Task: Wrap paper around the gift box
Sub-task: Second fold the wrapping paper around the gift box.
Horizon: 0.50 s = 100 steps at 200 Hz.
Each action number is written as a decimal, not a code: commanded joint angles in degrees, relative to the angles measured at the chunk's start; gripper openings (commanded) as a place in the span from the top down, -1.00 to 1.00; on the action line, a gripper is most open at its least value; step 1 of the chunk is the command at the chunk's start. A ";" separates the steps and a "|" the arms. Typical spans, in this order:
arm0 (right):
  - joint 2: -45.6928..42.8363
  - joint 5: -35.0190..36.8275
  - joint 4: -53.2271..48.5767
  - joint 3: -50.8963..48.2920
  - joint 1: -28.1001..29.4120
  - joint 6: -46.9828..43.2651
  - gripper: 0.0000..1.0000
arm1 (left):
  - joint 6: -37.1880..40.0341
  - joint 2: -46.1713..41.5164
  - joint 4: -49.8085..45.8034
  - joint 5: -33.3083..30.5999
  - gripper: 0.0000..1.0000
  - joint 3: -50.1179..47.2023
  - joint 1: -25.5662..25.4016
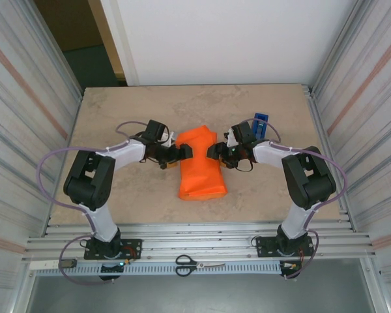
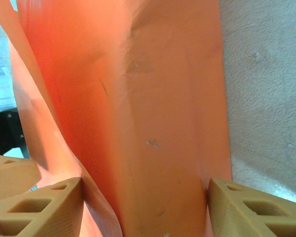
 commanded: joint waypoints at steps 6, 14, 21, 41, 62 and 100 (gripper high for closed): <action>2.02 3.90 -6.89 -4.34 1.30 2.16 -0.25 | 1.36 1.64 -2.13 0.19 -0.85 1.09 -0.21; 1.82 3.88 -6.40 -4.60 1.30 2.46 -0.25 | 1.33 2.01 -2.25 0.21 -0.84 1.40 -0.19; 1.75 3.92 -6.37 -4.68 1.30 2.66 -0.25 | 1.38 2.20 -2.30 0.19 -0.83 1.51 -0.31; 1.43 3.84 -6.35 -4.77 1.30 2.76 -0.25 | 1.41 2.07 -2.56 -0.21 -0.83 1.66 -0.44; 1.14 3.88 -6.32 -4.94 1.30 2.92 -0.24 | 1.06 -0.26 -3.22 -0.75 -0.88 1.80 -1.17; 0.59 3.99 -6.00 -5.52 1.13 3.24 -0.24 | -0.80 -2.83 -2.78 -2.82 -0.97 2.51 -2.71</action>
